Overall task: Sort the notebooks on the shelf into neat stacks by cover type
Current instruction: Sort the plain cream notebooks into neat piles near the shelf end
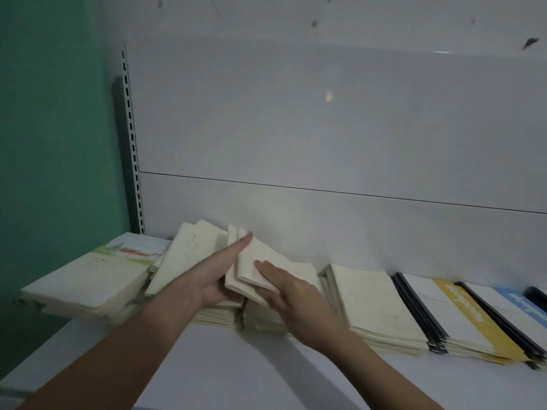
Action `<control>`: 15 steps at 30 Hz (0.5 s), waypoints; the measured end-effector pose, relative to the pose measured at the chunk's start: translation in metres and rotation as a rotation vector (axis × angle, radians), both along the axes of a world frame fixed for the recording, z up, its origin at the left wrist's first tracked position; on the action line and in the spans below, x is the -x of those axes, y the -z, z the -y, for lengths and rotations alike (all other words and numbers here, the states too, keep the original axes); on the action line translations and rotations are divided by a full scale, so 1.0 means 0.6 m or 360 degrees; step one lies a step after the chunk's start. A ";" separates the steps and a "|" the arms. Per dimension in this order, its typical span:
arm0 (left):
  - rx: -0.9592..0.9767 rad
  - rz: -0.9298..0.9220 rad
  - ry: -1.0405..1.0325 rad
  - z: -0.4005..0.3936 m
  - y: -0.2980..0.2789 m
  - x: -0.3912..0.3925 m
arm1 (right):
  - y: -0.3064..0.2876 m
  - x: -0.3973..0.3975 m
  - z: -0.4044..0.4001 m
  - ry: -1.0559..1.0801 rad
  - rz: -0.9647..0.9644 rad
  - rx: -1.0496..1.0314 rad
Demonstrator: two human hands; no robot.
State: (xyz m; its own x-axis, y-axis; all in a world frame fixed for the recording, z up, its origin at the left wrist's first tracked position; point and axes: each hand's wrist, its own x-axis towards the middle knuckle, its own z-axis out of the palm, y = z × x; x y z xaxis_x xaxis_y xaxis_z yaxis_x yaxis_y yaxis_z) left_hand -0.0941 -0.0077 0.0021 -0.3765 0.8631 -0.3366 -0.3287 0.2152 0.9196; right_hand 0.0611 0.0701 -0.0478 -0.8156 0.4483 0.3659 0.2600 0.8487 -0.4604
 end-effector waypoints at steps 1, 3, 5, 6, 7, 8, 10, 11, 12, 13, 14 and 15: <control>-0.0011 0.0002 0.0031 0.003 0.003 -0.002 | 0.000 0.001 0.003 -0.0079 0.0075 0.0007; -0.0017 -0.0026 -0.0021 0.010 0.007 0.004 | -0.006 -0.008 0.001 -0.0197 0.0095 0.0257; -0.0028 -0.0048 -0.0116 0.022 0.003 0.013 | -0.004 -0.019 -0.011 -0.0121 -0.0152 0.0575; -0.0055 -0.0059 -0.0147 0.027 -0.002 0.017 | 0.004 -0.022 -0.024 0.0009 -0.0280 0.0667; -0.0085 -0.0071 -0.0176 0.032 -0.007 0.020 | 0.013 -0.026 -0.033 0.0134 -0.0334 0.0712; -0.0116 -0.0072 -0.0204 0.036 -0.011 0.024 | 0.024 -0.030 -0.042 0.0197 -0.0287 0.0695; -0.0181 -0.0068 -0.0264 0.043 -0.017 0.033 | 0.053 -0.036 -0.055 0.0194 0.0062 0.0523; -0.0202 -0.0065 -0.0290 0.047 -0.018 0.036 | 0.068 -0.040 -0.057 0.0168 0.0328 0.0317; -0.0210 -0.0069 -0.0312 0.050 -0.019 0.040 | 0.081 -0.044 -0.056 0.0138 0.0537 0.0035; -0.0215 -0.0077 -0.0331 0.054 -0.020 0.043 | 0.095 -0.047 -0.056 0.0115 0.0617 -0.0224; -0.0222 -0.0073 -0.0346 0.058 -0.019 0.046 | 0.101 -0.051 -0.051 0.0106 0.0572 -0.0394; -0.0221 -0.0063 -0.0358 0.062 -0.018 0.048 | 0.102 -0.055 -0.048 0.0114 0.0489 -0.0458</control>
